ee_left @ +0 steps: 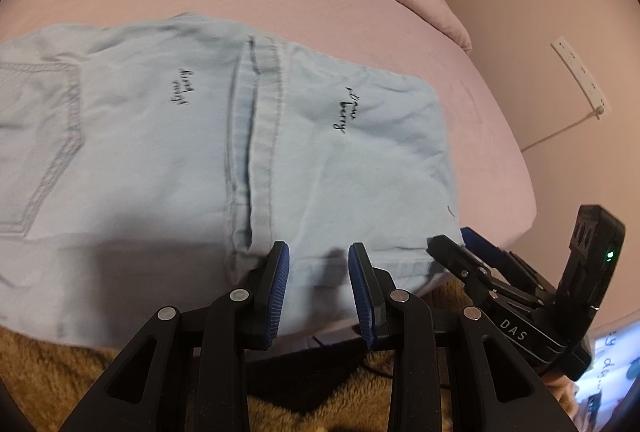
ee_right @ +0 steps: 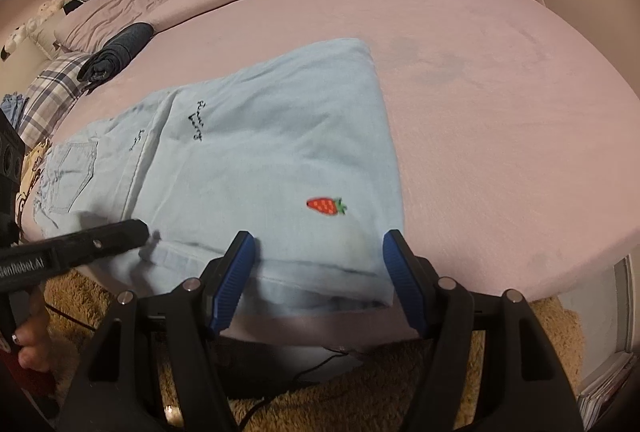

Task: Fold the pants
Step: 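Press both open grippers on the folded jeans to flatten the fold, then grasp the elastic waistband with the left gripper and lift it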

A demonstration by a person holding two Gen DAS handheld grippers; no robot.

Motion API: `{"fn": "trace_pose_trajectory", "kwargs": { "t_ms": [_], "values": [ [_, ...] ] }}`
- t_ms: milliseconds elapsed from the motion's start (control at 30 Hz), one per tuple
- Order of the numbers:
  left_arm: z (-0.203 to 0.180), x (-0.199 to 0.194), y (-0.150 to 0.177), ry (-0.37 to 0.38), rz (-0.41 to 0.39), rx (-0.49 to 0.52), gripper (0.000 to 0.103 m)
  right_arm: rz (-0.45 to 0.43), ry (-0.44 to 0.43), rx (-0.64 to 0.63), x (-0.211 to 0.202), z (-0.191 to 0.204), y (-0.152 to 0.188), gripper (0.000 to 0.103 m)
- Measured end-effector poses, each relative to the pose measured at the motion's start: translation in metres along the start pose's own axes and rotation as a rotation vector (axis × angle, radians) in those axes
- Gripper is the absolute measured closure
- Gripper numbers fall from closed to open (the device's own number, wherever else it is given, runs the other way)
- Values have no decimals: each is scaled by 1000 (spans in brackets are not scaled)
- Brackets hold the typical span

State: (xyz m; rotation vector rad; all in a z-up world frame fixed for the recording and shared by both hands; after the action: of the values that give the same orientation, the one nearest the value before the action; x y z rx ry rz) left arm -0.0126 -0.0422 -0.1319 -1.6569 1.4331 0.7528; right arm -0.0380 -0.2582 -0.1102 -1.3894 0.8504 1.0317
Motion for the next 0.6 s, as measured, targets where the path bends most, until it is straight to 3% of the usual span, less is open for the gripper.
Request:
{"fn": "trace_pose_trajectory", "kwargs": {
  "t_ms": [100,200,333,433,600],
  "values": [
    [13,-21,-1,0,-27,-19,70,20,-24,29,-6,-6,2,36],
    [37,-52,-8,-115,-123,-67,70,10,-9,50,-16,-10,-1,37],
    [87,-96,-17,-149,-236,-200,53,-60,23,50,-33,-8,-19,37],
    [122,-128,-19,-177,-320,-291,49,-88,38,23,-38,3,-41,37],
    [170,-168,-19,-243,-426,-394,35,-111,-26,-12,-29,39,-81,37]
  ]
}}
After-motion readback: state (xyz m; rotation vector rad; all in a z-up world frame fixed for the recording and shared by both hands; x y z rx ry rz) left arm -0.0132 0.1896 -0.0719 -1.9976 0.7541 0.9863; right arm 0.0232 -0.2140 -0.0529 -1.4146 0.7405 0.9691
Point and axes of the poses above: each gripper's, at about its wrist camera, not at the fingertips, and x roughly the way its jaws point, z to its left, y to its underside, the point moved 5 cm from there along x, roughly the way its jaws point, and after that the axes turned 12 degrees about z, right-handed, at the moved point
